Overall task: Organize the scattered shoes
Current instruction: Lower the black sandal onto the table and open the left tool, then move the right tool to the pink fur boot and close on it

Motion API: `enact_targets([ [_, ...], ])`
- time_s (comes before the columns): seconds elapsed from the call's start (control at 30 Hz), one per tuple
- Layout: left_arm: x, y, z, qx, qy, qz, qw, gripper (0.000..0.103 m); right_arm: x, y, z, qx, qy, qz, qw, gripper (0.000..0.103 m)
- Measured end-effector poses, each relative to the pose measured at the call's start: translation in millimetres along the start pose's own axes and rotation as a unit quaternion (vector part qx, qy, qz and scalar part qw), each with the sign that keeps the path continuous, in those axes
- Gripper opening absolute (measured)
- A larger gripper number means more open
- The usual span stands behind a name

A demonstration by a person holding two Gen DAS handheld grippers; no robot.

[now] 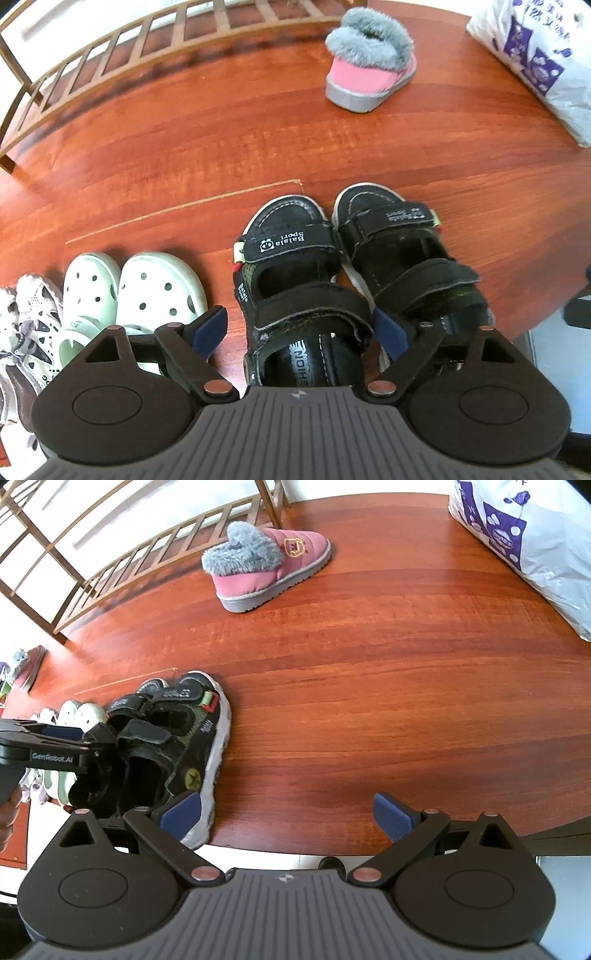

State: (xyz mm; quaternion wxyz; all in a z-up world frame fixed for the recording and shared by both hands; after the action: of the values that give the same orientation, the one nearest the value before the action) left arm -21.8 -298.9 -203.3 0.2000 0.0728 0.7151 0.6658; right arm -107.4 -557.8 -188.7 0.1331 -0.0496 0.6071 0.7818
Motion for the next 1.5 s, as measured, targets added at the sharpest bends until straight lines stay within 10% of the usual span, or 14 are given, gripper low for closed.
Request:
enact_targets([
  [1.0, 48, 84, 180, 0.061, 0.059, -0.073, 0.9937, 0.091, -96, 11, 143, 0.034, -0.039, -0.053, 0.997, 0.102],
  [1.5, 77, 106, 255, 0.058, 0.095, -0.083, 0.9904, 0.092, -214, 14, 123, 0.108, -0.126, -0.105, 0.981, 0.102],
])
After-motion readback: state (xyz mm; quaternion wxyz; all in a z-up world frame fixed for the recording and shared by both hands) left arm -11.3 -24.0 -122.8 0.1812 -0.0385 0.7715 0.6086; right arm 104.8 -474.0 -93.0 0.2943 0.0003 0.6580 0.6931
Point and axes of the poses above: each gripper's, at about its wrist camera, not at the fingertips, and y roughly against the way its jaws point, z to its left, x to its underside, the point moved 9 cm from there along -y, roughly the way its jaws point, and after that the axes turned 9 degrees about z, right-handed, at the moved point
